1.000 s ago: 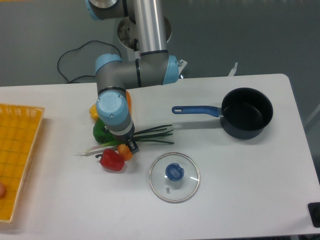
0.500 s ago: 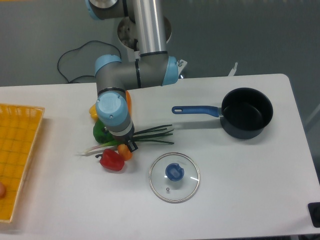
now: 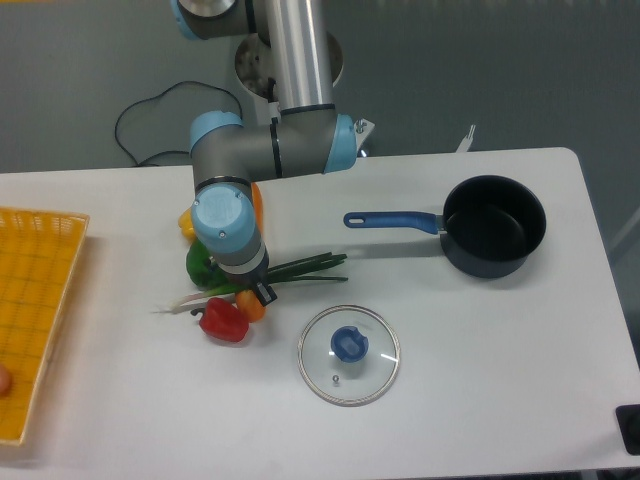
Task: Pick up the green onion
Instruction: 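Lift the grasped green onions up off the table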
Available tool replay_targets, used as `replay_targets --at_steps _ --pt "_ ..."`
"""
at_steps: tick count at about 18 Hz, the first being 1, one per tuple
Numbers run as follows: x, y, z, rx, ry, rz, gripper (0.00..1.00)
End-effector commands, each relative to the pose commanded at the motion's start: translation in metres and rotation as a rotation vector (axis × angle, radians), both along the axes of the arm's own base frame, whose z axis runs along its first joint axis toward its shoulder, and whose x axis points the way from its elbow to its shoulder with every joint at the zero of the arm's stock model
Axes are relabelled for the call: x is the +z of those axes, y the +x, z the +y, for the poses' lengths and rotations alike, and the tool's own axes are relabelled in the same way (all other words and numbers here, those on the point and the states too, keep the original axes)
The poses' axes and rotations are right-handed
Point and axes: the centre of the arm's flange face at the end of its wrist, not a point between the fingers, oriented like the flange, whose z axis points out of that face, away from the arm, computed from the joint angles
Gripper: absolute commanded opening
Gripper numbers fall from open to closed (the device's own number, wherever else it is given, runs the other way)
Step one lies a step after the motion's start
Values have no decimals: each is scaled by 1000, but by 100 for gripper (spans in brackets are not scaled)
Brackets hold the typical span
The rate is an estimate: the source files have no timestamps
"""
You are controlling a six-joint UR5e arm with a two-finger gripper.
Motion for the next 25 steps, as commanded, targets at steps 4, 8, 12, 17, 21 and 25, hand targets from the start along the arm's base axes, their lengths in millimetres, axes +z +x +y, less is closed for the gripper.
replay_targets --at_steps 4,8,12,17,21,25 --pt "3 -2 -1 11 4 2 20" --pt "14 -13 -1 22 25 9 17" --pt "35 -30 -3 48 60 20 16" --pt "65 -61 -15 94 155 -12 16" --pt "84 -80 -19 115 196 -3 16" --pt "112 -112 -22 158 231 -2 16"
